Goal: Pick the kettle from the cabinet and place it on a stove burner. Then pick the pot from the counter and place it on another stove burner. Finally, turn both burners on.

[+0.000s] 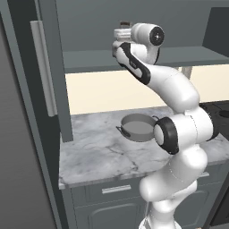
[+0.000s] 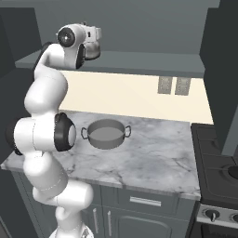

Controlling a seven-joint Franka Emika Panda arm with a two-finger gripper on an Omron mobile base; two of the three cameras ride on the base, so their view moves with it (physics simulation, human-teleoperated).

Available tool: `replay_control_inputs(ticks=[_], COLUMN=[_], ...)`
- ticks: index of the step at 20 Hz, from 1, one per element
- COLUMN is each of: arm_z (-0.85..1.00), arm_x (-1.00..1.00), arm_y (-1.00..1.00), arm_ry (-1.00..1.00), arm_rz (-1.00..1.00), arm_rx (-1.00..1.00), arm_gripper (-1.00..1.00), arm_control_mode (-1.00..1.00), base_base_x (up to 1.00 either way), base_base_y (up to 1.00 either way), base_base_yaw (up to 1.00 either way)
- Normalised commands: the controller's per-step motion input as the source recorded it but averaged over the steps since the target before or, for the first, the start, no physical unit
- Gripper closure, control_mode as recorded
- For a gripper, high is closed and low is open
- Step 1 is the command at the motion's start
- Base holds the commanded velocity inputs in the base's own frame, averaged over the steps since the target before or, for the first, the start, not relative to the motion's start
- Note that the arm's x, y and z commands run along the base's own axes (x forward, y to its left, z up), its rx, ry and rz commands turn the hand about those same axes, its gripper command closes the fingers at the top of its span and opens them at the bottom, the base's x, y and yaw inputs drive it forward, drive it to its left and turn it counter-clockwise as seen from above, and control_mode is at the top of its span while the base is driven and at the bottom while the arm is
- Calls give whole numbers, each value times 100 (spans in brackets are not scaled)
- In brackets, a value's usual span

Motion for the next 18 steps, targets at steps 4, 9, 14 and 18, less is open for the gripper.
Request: replay_control_inputs(ticks=[4,9,14,18], arm_z=[4,0,5,12], arm_x=[-44,-53,-60,-61], arm_y=[-20,-20,-23,-19], arm_ry=[0,-3,-9,-8], arm_rz=[0,0,0,0], arm_rx=[0,0,0,0], arm_gripper=[100,100,100,100], arm_control_mode=[-100,-100,-100,-100], base_base_x=[0,0,0,0], base_base_y=[0,0,0,0], base_base_yaw=[0,0,0,0])
